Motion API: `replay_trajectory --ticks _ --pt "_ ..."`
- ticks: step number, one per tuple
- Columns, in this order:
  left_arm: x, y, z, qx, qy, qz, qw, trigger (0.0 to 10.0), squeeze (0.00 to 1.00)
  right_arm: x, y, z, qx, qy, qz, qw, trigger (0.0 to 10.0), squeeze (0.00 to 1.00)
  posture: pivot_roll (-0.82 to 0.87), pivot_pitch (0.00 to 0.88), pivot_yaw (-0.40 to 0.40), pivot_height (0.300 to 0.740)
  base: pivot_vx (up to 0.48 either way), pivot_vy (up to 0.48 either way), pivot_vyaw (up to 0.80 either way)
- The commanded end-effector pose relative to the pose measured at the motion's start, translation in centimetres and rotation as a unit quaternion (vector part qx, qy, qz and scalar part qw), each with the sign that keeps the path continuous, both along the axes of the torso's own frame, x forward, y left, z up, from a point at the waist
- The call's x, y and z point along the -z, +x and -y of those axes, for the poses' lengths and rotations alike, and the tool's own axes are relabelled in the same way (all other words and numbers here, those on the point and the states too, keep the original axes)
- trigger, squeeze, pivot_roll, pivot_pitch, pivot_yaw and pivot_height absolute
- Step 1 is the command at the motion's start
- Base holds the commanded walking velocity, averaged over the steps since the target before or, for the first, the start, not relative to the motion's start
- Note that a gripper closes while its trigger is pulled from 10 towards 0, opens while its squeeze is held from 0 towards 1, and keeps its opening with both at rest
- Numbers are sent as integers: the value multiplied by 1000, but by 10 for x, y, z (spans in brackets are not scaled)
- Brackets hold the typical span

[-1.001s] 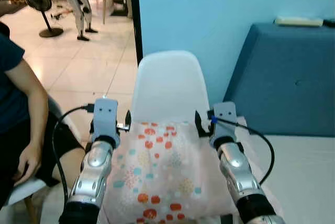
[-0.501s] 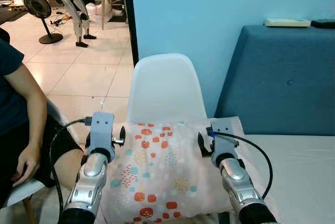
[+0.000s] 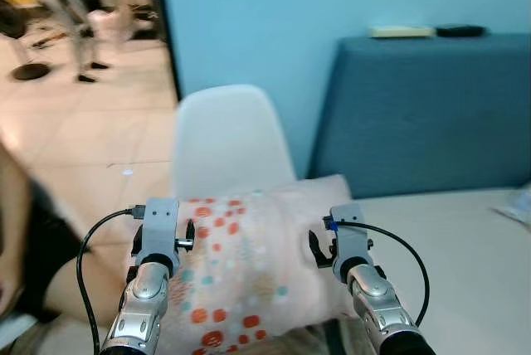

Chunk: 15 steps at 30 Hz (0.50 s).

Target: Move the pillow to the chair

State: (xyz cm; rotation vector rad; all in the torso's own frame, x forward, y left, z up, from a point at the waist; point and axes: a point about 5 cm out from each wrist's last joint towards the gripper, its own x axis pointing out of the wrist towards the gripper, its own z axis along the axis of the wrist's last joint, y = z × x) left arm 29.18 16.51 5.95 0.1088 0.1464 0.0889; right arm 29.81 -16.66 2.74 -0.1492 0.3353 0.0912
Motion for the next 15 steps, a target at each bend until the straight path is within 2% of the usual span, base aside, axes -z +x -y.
replay_trajectory --ticks 1,4,15 --pt "1 -1 0 2 1 2 1000 10000 0 4 -3 -4 1 11 -11 1000 10000 0 -33 60 -8 740 0 0 -800" --pt "0 -3 3 5 8 6 1000 10000 0 9 -11 -1 28 40 -24 999 10000 0 -32 65 -11 740 0 0 -800" --pt "2 0 8 8 2 6 1000 10000 0 9 -14 -6 12 46 -31 998 10000 0 -45 78 -10 740 0 0 -800"
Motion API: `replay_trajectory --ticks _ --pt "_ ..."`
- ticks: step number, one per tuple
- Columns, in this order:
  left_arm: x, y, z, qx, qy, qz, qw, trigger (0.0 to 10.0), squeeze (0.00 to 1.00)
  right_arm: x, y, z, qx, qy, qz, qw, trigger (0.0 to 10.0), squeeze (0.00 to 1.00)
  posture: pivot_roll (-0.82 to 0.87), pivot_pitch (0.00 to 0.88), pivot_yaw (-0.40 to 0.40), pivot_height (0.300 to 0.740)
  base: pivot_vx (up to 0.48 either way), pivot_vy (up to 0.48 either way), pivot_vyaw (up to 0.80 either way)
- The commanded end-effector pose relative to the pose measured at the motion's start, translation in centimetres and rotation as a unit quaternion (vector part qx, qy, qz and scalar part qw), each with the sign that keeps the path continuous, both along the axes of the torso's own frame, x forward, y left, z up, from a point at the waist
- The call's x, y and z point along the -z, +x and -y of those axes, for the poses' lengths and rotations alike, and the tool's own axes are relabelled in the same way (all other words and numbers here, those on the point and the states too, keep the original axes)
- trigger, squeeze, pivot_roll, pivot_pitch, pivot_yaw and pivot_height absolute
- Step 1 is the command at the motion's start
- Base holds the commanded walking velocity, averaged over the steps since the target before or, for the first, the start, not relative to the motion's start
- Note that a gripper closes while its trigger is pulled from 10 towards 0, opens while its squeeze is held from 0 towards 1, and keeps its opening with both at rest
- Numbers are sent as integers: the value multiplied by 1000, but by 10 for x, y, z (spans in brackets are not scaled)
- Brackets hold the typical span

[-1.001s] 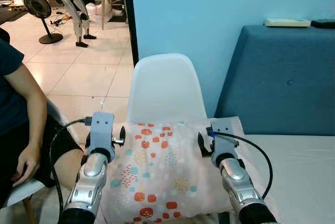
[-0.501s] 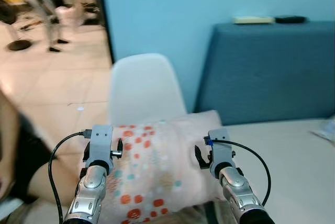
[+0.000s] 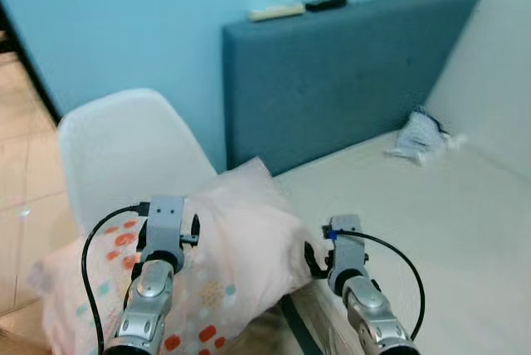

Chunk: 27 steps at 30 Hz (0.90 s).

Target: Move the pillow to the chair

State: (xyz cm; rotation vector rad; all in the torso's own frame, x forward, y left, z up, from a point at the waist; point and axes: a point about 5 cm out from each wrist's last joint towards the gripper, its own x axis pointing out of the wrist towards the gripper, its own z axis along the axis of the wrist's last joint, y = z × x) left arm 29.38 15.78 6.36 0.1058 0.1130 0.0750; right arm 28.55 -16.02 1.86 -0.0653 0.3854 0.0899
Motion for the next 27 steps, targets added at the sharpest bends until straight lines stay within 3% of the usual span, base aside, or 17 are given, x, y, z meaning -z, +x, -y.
replay_trajectory --ticks 1,9,12,27 --pt "6 -2 1 -2 -1 -10 1000 10000 0 0 -1 0 3 10 -7 1000 10000 0 -46 81 -10 740 0 0 -800" --pt "11 -4 0 -6 -15 -30 999 10000 0 -2 1 -1 12 20 -9 1000 10000 0 -45 84 4 740 0 0 -800" --pt "12 -2 1 4 1 -32 999 10000 0 -4 2 0 11 17 -8 1000 10000 0 -43 90 4 740 0 0 -800" --pt "4 15 15 51 14 -24 998 10000 0 -8 8 13 7 7 -22 1000 10000 0 -74 117 21 740 0 0 -800"
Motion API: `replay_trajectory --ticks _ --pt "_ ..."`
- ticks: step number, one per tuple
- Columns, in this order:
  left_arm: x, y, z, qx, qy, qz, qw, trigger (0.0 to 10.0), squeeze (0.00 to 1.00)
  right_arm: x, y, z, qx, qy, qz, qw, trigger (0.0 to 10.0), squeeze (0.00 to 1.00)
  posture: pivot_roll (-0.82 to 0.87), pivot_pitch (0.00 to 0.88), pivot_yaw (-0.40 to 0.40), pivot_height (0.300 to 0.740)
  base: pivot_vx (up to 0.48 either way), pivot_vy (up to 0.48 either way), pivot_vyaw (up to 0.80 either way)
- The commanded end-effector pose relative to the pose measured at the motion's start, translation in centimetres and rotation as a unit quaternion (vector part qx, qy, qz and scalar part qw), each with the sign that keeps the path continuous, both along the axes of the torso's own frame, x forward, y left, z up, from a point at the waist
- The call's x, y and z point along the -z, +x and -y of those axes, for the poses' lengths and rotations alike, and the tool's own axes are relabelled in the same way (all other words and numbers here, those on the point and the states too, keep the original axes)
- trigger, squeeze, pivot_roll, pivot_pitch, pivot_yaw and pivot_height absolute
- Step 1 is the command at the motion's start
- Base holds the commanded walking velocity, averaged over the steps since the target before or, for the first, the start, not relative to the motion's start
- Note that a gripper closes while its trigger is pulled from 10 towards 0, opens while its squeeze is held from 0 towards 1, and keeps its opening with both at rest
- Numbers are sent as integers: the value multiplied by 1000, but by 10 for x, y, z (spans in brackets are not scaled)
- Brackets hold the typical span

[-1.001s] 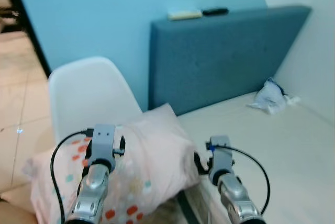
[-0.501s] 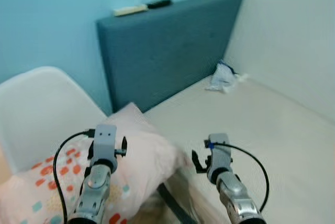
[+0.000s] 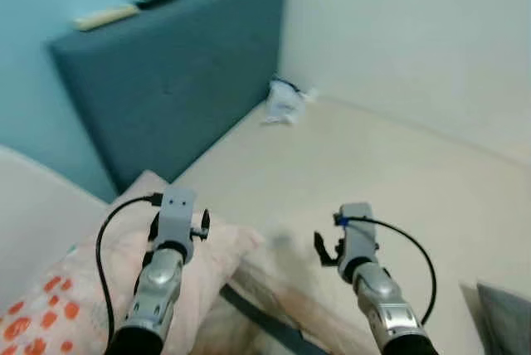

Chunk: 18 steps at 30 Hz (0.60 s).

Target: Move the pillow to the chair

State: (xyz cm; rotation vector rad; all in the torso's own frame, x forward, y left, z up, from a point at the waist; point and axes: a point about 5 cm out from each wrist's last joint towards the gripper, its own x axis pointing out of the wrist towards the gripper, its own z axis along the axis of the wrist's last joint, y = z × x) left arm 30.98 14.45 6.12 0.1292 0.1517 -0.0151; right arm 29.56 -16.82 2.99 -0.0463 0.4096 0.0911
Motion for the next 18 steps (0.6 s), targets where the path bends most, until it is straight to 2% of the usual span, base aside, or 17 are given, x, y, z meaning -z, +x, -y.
replay_trajectory --ticks 1,3,4,6,9,13,14,15,16,18 --pt "1 -1 0 0 4 1 1000 10000 0 4 -4 4 3 -1 -12 1000 10000 0 -66 111 10 740 0 0 -800" --pt "-1 -1 -3 -10 -3 6 1000 10000 0 5 -4 3 -1 1 -15 1000 10000 0 -64 106 3 740 0 0 -800" --pt "5 -5 -14 -39 -12 1 999 10000 0 14 -7 -3 -4 2 -29 1000 10000 0 -60 102 -6 740 0 0 -800" --pt "8 -8 -20 -51 -3 -6 999 10000 0 17 -8 -6 -9 -5 -36 999 10000 0 -58 90 -10 740 0 0 -800" --pt "6 -11 -24 -69 -10 1 998 10000 0 8 -2 -8 -14 10 -17 1000 10000 0 -43 111 -26 740 0 0 -800" --pt "6 -6 -12 -50 5 -1 999 10000 0 1 3 -2 -34 -23 -2 999 10000 0 -57 90 7 740 0 0 -800" --pt "3 -3 -6 -40 1 1 999 10000 0 -2 5 3 -30 -21 1 999 10000 0 -52 109 13 740 0 0 -800" --pt "3 -3 -6 -40 1 1 999 10000 0 -2 5 3 -30 -21 1 999 10000 0 -52 109 13 740 0 0 -800" --pt "1 1 6 -13 4 0 1000 10000 0 -6 5 9 -22 -21 10 999 10000 0 -54 117 12 740 0 0 -800" --pt "1 2 8 -7 4 -2 1000 10000 0 -7 6 10 -22 -25 16 999 10000 0 -72 125 15 740 0 0 -800"
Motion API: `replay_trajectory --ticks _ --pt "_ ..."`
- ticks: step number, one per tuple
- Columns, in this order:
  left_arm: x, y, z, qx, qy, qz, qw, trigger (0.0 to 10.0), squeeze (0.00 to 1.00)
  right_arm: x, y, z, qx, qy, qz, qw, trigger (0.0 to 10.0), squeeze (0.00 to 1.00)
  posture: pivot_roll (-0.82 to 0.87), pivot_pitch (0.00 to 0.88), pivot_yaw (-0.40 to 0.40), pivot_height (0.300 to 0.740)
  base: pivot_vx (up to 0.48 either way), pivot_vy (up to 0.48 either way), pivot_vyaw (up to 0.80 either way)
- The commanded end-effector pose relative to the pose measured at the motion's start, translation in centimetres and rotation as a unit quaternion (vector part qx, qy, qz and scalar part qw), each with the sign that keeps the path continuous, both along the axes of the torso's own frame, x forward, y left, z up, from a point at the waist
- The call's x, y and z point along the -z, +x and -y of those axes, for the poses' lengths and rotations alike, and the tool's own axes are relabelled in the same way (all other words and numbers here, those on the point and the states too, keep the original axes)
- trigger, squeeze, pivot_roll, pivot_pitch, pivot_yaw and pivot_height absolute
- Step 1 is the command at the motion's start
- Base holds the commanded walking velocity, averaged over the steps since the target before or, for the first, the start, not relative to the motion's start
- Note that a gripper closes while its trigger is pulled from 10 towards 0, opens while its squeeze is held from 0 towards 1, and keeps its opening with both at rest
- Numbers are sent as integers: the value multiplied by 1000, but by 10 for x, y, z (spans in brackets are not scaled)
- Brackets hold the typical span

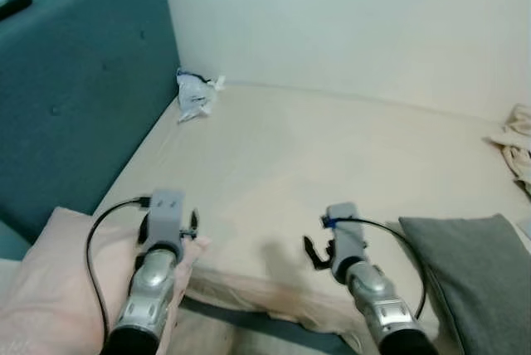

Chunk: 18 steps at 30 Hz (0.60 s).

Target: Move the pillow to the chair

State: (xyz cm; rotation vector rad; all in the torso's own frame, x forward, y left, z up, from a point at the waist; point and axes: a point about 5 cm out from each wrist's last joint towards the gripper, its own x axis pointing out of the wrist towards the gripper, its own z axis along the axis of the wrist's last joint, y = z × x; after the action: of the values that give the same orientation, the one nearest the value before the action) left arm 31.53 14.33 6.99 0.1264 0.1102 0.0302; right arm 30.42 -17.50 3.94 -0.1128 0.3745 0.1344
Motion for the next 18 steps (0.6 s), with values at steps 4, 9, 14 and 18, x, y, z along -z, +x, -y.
replay_trajectory --ticks 4,9,14,18 --pt "16 -6 3 -4 20 -39 999 10000 0 5 -5 8 23 7 -3 1000 10000 0 -71 110 25 740 0 0 -800" --pt "19 -10 -5 -21 27 -47 998 10000 0 10 -9 7 28 25 -11 999 10000 0 -47 89 10 740 0 0 -800" --pt "25 -12 -16 -24 34 -59 997 10000 0 12 -5 -6 5 25 -19 999 10000 0 -61 77 4 740 0 0 -800" --pt "24 -11 -19 -35 20 -61 997 10000 0 9 -1 -9 -7 22 -17 1000 10000 0 -58 84 1 740 0 0 -800"
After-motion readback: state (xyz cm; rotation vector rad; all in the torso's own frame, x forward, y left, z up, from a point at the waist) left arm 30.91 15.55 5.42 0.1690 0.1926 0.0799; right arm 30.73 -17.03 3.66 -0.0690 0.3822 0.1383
